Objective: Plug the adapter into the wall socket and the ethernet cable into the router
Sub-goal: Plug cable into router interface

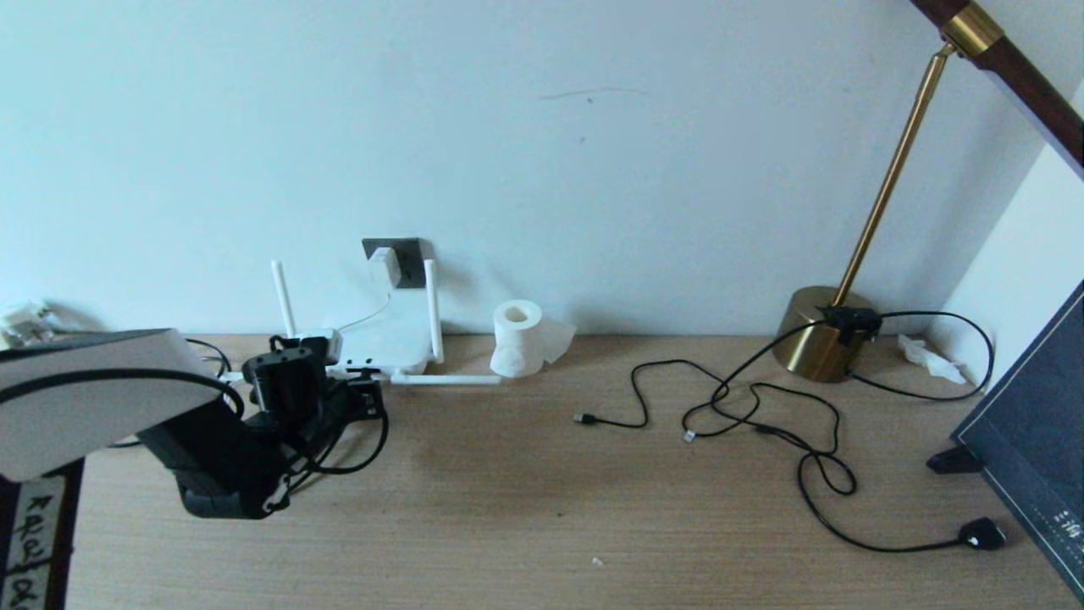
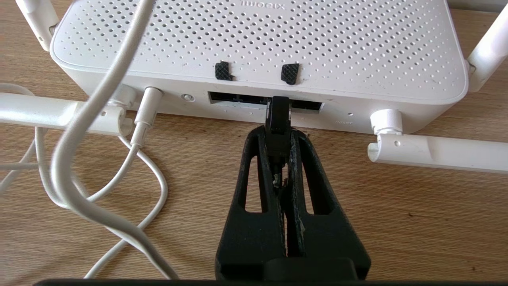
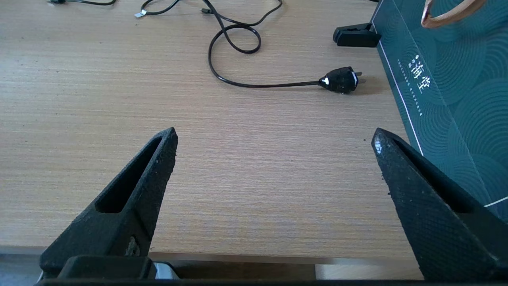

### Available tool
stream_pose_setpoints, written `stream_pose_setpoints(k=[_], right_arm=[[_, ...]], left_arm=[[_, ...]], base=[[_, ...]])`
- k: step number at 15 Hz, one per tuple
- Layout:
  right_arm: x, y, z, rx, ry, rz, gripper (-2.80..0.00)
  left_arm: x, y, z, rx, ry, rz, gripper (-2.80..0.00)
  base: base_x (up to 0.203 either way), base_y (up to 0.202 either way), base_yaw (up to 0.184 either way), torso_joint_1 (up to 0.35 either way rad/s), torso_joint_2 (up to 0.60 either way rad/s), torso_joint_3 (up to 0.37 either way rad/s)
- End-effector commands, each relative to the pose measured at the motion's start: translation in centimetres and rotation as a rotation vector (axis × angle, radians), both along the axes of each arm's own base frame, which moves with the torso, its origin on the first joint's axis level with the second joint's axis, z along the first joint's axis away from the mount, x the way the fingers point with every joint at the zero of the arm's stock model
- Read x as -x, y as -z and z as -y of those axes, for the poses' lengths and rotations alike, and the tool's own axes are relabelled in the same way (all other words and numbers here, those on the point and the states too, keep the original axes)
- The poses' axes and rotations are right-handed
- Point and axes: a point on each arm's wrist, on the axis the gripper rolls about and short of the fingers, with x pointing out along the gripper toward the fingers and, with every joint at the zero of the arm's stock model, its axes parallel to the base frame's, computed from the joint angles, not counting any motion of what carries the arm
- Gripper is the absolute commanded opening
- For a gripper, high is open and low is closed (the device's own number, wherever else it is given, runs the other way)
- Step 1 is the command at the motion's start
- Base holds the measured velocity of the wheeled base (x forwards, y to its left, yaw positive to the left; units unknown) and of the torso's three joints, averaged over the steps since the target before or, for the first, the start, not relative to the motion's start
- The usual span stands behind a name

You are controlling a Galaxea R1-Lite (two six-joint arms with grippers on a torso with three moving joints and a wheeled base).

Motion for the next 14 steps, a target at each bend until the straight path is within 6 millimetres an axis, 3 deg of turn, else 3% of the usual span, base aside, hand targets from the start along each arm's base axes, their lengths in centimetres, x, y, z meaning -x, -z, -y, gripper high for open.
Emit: stream_pose_setpoints(k=[1,10,11,14], right_arm=[[-0.01,0.01,0.0,0.0,0.0,-0.003,0.0],[-0.01,0.01,0.0,0.002,-0.001,-0.003,0.0],[-0.01,0.01,0.0,0.002,-0.001,-0.003,0.0],[-0.01,0.01,0.0,0.0,0.0,-0.003,0.0]], left_arm=[[0.0,0.04,0.01,-0.002,0.0,0.001,-2.8],[0.03,0.49,0.08,-0.029,0.012,-0.013,-2.8],[0.02,0.55,0.08,-0.029,0.012,-0.015,0.0],[0.05,0.56,0.14,-0.029,0.015,-0.015,0.0]], base=[[0.0,0.0,0.0,0.0,0.0,0.0],[0.0,0.0,0.0,0.0,0.0,0.0],[0.0,0.0,0.0,0.0,0.0,0.0],[0.0,0.0,0.0,0.0,0.0,0.0]])
